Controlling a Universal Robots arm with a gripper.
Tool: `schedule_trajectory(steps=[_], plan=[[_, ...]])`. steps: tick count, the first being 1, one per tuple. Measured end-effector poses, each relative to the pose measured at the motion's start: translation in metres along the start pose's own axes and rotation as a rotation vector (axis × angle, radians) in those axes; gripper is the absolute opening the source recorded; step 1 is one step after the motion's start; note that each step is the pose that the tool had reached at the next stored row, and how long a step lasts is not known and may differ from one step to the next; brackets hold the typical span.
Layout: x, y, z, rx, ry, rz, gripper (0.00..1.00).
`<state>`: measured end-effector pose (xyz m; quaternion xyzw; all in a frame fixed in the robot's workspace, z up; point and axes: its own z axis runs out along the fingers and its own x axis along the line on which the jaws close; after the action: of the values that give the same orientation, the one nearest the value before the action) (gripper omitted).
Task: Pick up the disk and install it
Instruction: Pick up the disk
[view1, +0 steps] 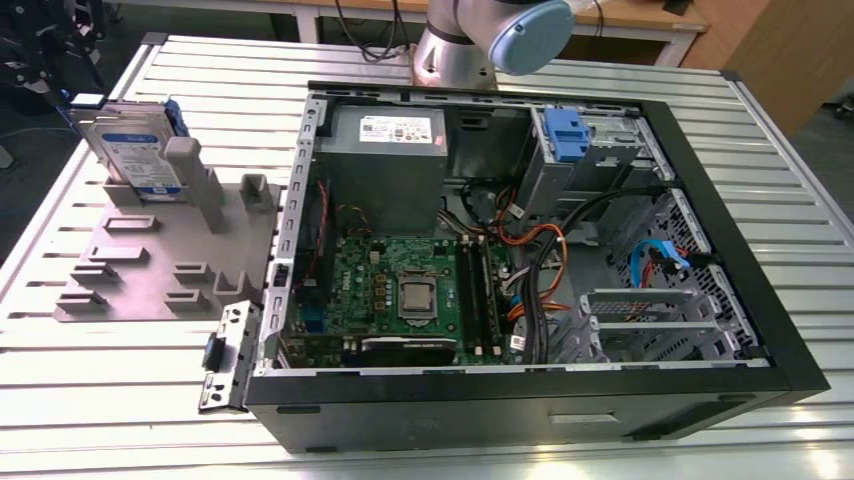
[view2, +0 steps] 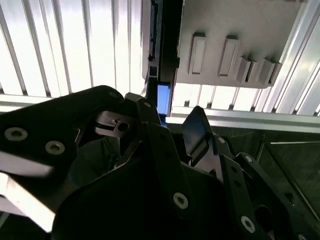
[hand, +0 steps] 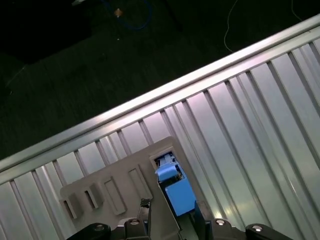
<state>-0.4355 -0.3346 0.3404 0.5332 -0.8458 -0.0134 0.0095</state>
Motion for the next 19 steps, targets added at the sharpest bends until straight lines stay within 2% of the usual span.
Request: schedule_trajectory(steps=[3, 10, 19], plan=[[0.0014, 0.0026, 0.0016, -0.0015, -0.0036, -0.004, 0.47], [0.0014, 0.0026, 0.004, -0.0026, -0.0021, -0.098, 0.47], [-0.0014, 0.005, 0.0059, -0.0022, -0.0022, -0.099, 0.47]])
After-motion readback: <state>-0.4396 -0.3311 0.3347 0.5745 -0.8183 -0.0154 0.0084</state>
